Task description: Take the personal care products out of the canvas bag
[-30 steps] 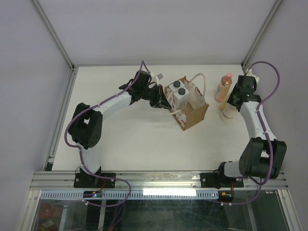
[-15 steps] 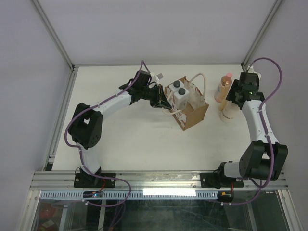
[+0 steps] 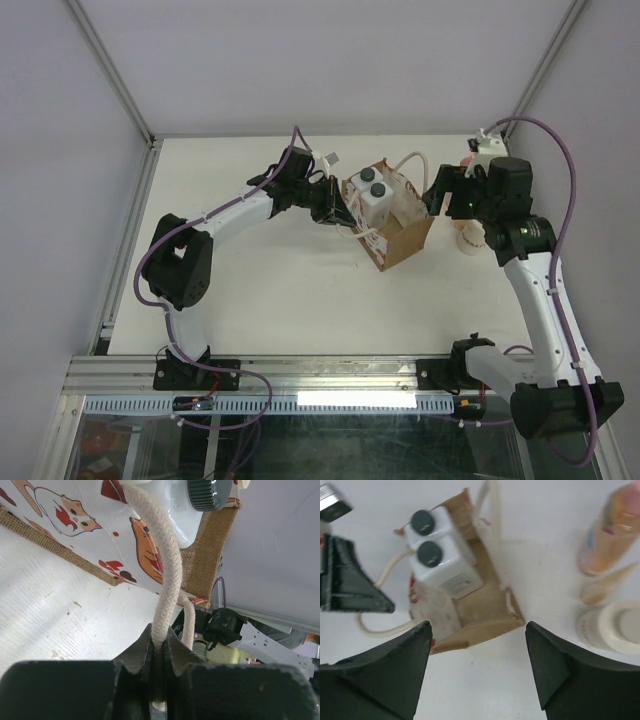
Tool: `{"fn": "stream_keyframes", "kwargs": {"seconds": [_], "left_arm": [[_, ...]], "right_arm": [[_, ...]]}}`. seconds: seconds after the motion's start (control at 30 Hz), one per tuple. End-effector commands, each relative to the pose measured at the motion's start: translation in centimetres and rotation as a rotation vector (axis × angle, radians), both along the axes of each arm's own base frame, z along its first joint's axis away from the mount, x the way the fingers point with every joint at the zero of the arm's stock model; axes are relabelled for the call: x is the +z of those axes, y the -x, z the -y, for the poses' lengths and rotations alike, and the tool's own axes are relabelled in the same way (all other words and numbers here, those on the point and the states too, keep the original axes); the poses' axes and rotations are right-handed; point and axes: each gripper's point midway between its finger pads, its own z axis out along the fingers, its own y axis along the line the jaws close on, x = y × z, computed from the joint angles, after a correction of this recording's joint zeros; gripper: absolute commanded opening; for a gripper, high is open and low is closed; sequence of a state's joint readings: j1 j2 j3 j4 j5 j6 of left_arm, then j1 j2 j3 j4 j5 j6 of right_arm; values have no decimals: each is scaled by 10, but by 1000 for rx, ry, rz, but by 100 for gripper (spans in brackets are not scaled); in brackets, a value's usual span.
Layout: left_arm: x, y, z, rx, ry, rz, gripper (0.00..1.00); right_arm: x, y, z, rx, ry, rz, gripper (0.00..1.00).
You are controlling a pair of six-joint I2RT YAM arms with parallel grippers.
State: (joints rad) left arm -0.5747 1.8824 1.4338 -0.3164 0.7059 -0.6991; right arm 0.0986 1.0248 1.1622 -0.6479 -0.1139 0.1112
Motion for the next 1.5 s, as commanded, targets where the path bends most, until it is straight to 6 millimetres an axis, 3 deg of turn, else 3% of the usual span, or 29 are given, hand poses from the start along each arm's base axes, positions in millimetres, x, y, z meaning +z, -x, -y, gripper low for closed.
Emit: {"fn": "stream_keyframes", "kwargs": {"seconds": [0.0, 0.13, 0.3, 0.47, 0.93, 1.13, 1.47], "left_arm": [[27, -4, -1, 34, 33, 63, 0], [31, -5, -1, 48, 39, 67, 0], [31, -3, -2, 55, 38, 64, 0], [29, -2, -3, 58, 38, 56, 0], [27, -4, 2, 52, 46, 38, 0], [26, -4, 3, 47, 48, 29, 0], [23, -4, 4, 43, 48, 19, 0]], "right_arm": [[-1, 17, -75, 379, -83, -7, 78], [-17, 15, -104, 480, -55, -51, 87], [-44, -8, -105, 434, 37, -148, 99], [-58, -31, -100, 378, 100, -177, 100], [-79, -71, -120, 467, 133, -158, 98], [-98, -87, -125, 470, 161, -172, 98], [-116, -97, -141, 501, 165, -169, 98]]}}
